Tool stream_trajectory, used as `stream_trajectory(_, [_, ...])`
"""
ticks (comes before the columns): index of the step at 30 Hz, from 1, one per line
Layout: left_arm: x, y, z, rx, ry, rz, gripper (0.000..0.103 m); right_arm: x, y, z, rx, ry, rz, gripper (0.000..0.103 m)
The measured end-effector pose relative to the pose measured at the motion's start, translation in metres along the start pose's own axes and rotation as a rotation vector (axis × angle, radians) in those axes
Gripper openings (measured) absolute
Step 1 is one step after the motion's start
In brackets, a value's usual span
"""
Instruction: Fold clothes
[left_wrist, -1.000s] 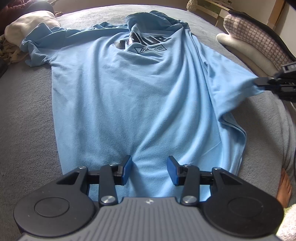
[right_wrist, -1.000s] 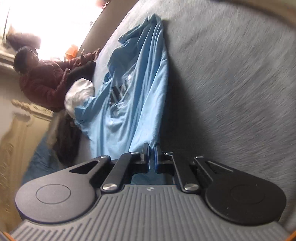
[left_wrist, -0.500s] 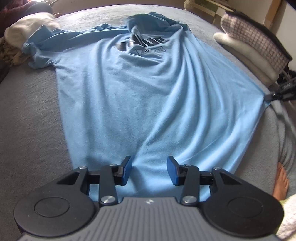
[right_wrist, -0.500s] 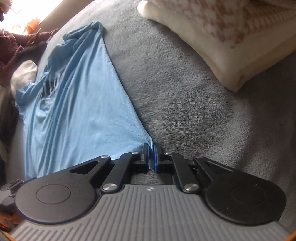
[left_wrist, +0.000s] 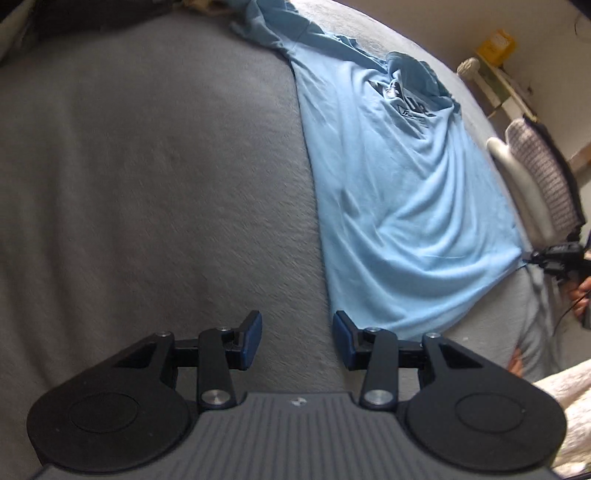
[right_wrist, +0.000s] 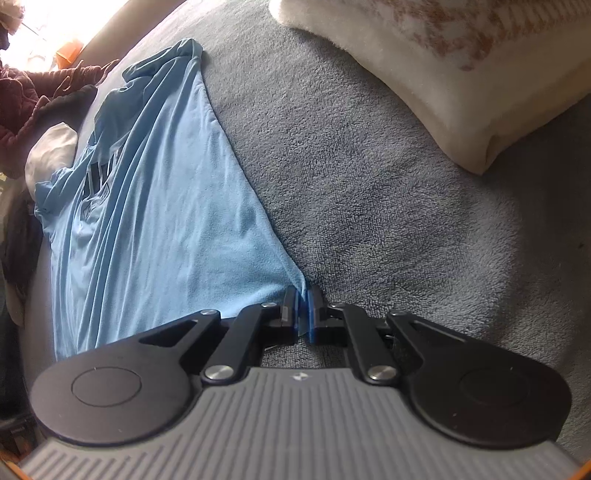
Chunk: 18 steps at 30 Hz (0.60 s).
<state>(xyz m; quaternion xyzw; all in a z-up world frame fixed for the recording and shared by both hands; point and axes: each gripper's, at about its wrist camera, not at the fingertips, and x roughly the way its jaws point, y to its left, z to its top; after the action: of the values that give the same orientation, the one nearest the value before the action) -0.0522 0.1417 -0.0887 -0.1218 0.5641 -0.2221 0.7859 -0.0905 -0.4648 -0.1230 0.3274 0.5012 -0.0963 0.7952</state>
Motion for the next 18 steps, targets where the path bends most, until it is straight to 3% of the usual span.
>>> stream_trajectory(4, [0.013,-0.003,-0.007,-0.055,0.001,-0.113,0.043,-0.001,0.000,-0.002,0.003,-0.008,0.003,0.004])
stream_trajectory(12, [0.032,-0.008,-0.016,-0.104,0.028,-0.099,0.037,0.000,-0.004,-0.002,-0.001,-0.012,0.020,0.005])
stream_trajectory(14, [0.035,-0.013,-0.018,-0.094,0.039,-0.084,0.022,0.001,-0.004,-0.003,-0.005,-0.014,0.026,0.005])
stream_trajectory(15, [0.037,-0.016,-0.019,-0.087,0.047,-0.073,0.005,0.001,-0.004,-0.004,-0.009,-0.016,0.027,0.004])
stream_trajectory(18, [0.037,-0.023,-0.020,-0.061,0.048,-0.033,0.004,-0.002,-0.001,-0.005,-0.031,-0.021,0.024,0.004])
